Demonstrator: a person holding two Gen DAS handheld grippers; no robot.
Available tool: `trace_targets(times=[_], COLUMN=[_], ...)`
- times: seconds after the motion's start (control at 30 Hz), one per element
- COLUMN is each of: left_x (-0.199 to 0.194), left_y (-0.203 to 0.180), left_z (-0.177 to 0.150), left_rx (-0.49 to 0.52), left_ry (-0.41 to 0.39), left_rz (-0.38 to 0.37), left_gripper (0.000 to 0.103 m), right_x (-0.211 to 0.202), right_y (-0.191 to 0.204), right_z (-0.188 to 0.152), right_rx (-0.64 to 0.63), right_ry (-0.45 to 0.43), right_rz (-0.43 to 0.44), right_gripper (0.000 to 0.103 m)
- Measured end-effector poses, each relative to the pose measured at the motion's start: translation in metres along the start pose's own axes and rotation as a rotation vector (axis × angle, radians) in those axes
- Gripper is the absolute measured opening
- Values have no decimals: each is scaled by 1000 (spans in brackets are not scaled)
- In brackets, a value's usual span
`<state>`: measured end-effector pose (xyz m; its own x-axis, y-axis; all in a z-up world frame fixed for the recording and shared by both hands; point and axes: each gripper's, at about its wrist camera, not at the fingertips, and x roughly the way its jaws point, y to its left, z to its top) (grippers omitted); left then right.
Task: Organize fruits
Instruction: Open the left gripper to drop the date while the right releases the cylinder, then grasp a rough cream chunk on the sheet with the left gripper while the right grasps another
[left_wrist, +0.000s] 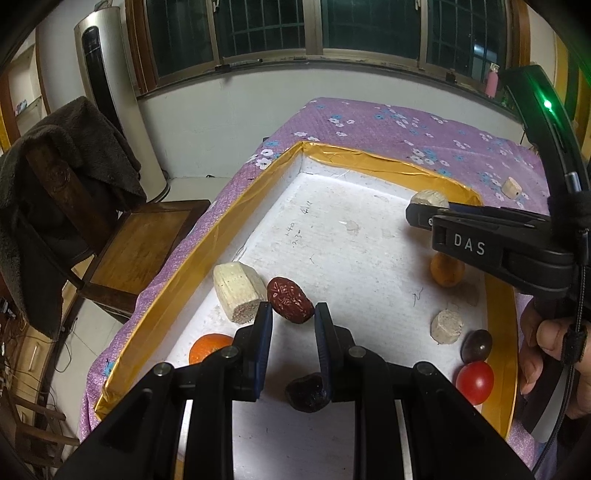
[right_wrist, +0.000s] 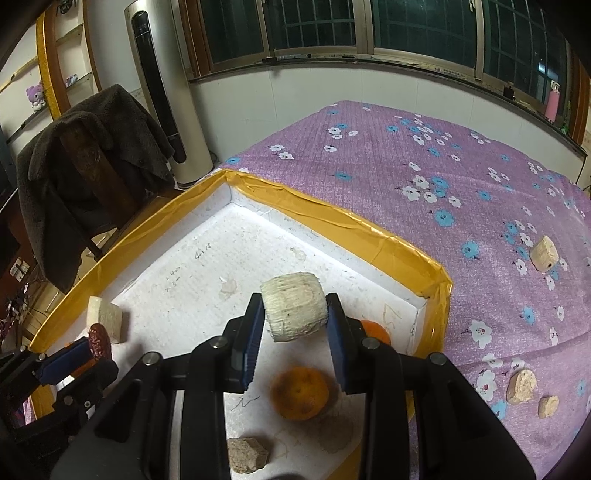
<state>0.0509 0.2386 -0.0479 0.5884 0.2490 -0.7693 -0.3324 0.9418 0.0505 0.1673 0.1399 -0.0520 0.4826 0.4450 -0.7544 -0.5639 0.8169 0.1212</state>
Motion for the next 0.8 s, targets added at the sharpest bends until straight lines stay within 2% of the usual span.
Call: trace_targets(times=[0.2,0.3,0.33,0.37,0.4,0.43,0.5,0.57,0.7,0.8], left_x=[7,9,7,3,-1,-6,-19,-30,-40,-45], left_y=[3,10,12,13,14,14,14,9,-10,-41], left_z=[0,0,0,-1,-1,-1,-1,-2,-2,-3], left_rx=[-21,-68,-78,-93,-106,-121,-144,-155,-163,-112], left_ry=[49,80,78,75,70,63,29,-4,-18,-31], left_rz=[7,1,3,3,0,-2,2,3,-34,-68], left_gripper=[23,29,36,46,51,64,78,79,79,78], right_x=[0,-1,-5,-9,-14,-22,-40,-66,-112,-134], right_y=[0,-2,-4,-6,-9,-13,-24,-40,-80,-123], right_z=[1,1,1,1,1,0,-4,-15,-48,-78], right_rx=[0,8,17,26,37,52,90,121,174,224], right_ry=[2,9,2,-6,-16,-27,-53,-92,-157,-161], right_rz=[-1,-7,-11,-12,-9,-4,1,-8,-63,-138], right_gripper=[36,38,47,52,56,59,64,69,81,81])
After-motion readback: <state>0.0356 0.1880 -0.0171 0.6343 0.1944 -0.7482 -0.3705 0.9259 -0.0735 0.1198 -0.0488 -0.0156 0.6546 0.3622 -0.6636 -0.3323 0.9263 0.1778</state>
